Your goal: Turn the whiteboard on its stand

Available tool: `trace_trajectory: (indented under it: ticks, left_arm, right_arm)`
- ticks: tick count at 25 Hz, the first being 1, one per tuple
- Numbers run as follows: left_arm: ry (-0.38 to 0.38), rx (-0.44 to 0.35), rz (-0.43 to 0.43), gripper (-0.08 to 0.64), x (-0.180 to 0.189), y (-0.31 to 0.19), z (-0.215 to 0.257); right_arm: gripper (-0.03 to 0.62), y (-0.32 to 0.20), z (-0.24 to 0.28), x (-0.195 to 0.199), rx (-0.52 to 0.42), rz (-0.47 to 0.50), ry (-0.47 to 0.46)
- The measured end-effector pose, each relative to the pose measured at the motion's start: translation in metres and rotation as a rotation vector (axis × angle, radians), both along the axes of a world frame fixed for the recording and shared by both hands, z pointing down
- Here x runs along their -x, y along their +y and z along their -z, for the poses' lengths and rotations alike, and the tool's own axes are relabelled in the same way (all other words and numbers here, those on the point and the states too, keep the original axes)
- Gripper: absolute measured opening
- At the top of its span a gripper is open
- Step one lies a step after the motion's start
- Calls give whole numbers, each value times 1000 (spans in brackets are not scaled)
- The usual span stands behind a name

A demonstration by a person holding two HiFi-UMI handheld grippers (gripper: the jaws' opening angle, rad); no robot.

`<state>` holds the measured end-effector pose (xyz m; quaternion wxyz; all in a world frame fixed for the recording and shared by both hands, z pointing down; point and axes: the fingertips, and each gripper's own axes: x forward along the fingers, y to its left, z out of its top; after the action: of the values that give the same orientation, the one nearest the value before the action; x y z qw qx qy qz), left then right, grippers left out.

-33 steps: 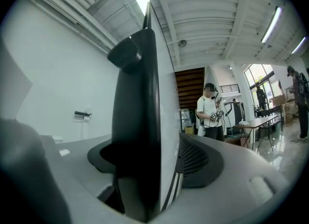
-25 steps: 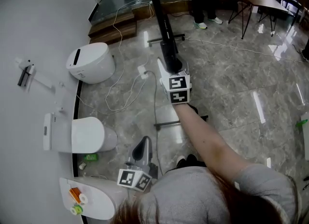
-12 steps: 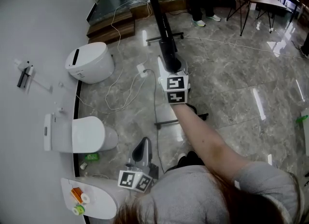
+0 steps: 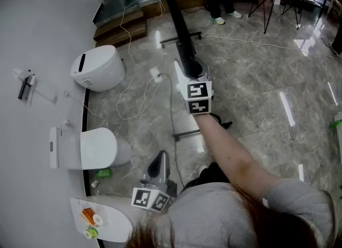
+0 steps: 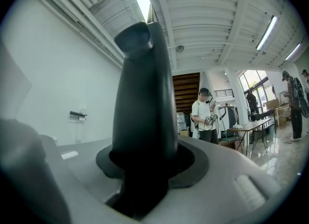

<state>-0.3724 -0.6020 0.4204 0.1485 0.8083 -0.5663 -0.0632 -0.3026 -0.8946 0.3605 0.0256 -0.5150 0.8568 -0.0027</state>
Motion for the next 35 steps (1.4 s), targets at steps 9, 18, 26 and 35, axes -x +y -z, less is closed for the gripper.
trace_trajectory:
  ticks: [9, 18, 26, 35]
  left_arm:
    - [20, 19, -126, 2, -29, -5, -13]
    - [3, 2, -123, 2, -56, 1, -5]
    - [9, -8, -65, 2, -74, 23, 3]
    - [28, -2, -34, 3, -79, 45, -2]
  right_arm:
    - [158, 15, 0, -24, -25, -21, 0]
    - [160, 47, -5, -29, -19, 16, -26]
    - [167, 60, -2, -34, -5, 32, -48]
    - [176, 83, -3, -39, -10, 55, -57]
